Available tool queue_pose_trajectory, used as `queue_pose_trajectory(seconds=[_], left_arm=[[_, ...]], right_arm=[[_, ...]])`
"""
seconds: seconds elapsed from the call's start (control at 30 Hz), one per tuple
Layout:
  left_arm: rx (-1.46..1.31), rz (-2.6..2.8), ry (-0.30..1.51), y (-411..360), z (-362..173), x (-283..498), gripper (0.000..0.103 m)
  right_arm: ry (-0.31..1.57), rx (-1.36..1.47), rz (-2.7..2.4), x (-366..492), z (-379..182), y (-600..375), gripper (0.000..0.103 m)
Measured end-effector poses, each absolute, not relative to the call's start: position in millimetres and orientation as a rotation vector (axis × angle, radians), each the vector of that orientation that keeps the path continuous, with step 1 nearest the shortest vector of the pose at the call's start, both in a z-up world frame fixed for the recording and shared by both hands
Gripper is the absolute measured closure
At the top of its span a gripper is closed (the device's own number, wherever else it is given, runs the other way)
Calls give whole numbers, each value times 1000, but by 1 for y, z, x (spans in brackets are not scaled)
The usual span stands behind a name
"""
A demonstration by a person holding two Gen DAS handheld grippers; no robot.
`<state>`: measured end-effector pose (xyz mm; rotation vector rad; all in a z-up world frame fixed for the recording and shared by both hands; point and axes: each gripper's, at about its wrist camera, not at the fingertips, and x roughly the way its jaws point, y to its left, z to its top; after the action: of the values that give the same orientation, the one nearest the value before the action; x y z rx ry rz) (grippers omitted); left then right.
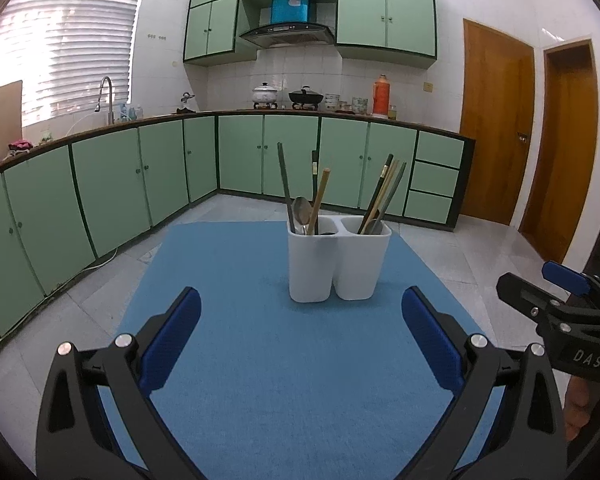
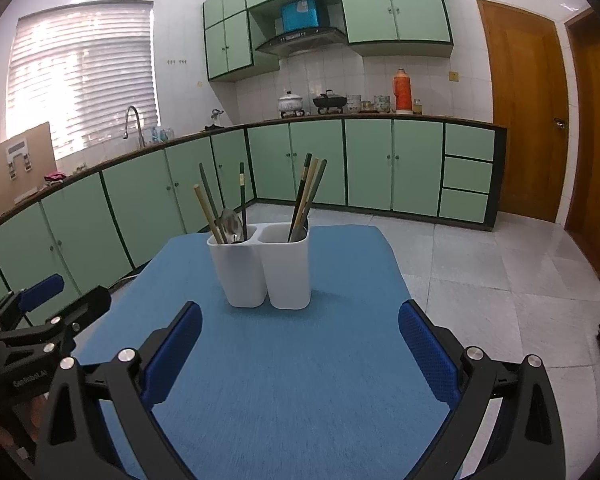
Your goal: Organize utensils
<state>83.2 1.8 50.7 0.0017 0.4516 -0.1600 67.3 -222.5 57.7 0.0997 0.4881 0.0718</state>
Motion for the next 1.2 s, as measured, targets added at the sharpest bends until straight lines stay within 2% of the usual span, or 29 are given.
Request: queue_pose_trajectory(seconds=[1.2], left_arm=[[-18,-159,463,2,55,87,6]], right_arm=[[512,67,87,76,60,-213,6]])
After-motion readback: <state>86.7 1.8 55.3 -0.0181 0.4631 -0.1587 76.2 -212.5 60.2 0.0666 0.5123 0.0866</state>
